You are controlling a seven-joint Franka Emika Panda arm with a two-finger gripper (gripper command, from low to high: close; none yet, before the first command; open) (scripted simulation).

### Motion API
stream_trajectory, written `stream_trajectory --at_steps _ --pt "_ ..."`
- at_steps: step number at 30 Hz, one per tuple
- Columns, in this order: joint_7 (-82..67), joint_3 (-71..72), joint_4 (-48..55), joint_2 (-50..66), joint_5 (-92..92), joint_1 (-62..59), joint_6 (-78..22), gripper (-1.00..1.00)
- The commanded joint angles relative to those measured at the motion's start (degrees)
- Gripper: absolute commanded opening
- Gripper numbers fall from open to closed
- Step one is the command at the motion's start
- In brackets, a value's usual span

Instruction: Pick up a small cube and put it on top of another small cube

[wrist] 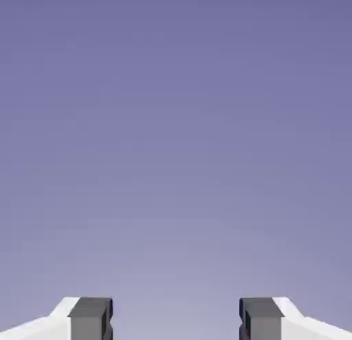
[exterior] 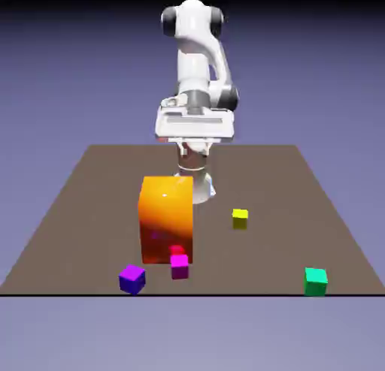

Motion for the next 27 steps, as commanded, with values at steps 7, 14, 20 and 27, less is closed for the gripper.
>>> stream_trajectory --at_steps 7,14,20,27 --pt "-1.6 -1.9 10.7 14.5 -0.3 1.1 -14.0 0.0" --pt "-3.2 -3.8 21.4 29.1 -0.5 2.1 -28.0 0.0" --pt "-4.5 -5.5 30.5 41.5 -0.8 3.1 -40.0 0.0" --pt "-6.1 -7.4 41.2 56.1 -1.0 4.1 -54.0 0.0"
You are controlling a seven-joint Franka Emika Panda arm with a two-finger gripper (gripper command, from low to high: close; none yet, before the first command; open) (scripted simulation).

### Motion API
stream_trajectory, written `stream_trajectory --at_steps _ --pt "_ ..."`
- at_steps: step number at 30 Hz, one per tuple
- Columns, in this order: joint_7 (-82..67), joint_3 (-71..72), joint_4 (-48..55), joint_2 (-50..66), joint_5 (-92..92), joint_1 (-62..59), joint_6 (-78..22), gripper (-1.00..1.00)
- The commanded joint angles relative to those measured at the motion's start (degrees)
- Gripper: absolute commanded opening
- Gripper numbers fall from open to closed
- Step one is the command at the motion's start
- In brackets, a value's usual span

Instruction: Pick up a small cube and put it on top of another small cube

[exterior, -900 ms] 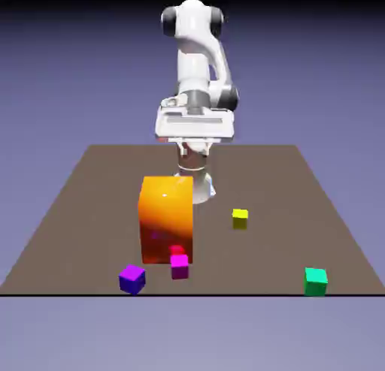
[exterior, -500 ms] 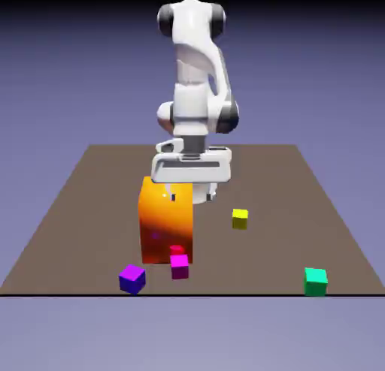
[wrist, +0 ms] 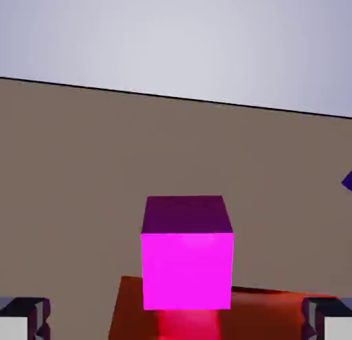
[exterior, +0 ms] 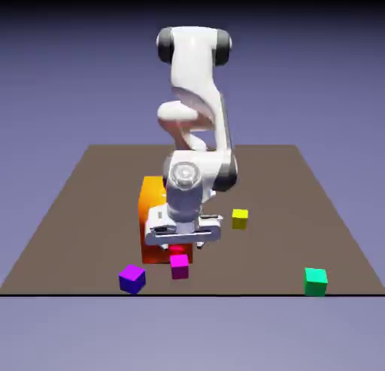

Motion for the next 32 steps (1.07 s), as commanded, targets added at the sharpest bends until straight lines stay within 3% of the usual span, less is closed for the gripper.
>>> stream_trajectory --at_steps 1,3,7,8,13,22,24,28,29,32 --pt "-0.2 -0.3 1.5 2.1 0.0 0.2 -2.0 0.0" --pt "-0.2 -0.3 1.7 2.3 0.0 0.2 -2.2 0.0" --pt "-0.4 0.1 -2.2 7.5 0.4 -0.4 6.9 0.0" --pt "-0.4 0.1 -2.2 7.5 0.4 -0.4 6.9 -1.0" --pt "-0.4 -0.3 2.4 2.5 -0.1 -0.3 -2.7 -1.0" --pt "-3.9 -1.0 21.1 8.1 -0.7 -12.5 -15.5 -1.0" --pt "-4.0 -1.0 21.5 8.2 -0.7 -12.8 -15.8 -1.0" --pt "-4.0 -0.9 15.0 10.9 -0.5 -13.1 -6.6 -1.0" --pt "-4.0 -0.9 15.0 10.9 -0.5 -13.1 -6.6 1.0" --pt "-4.0 -1.0 18.5 9.4 -0.6 -12.9 -11.6 1.0"
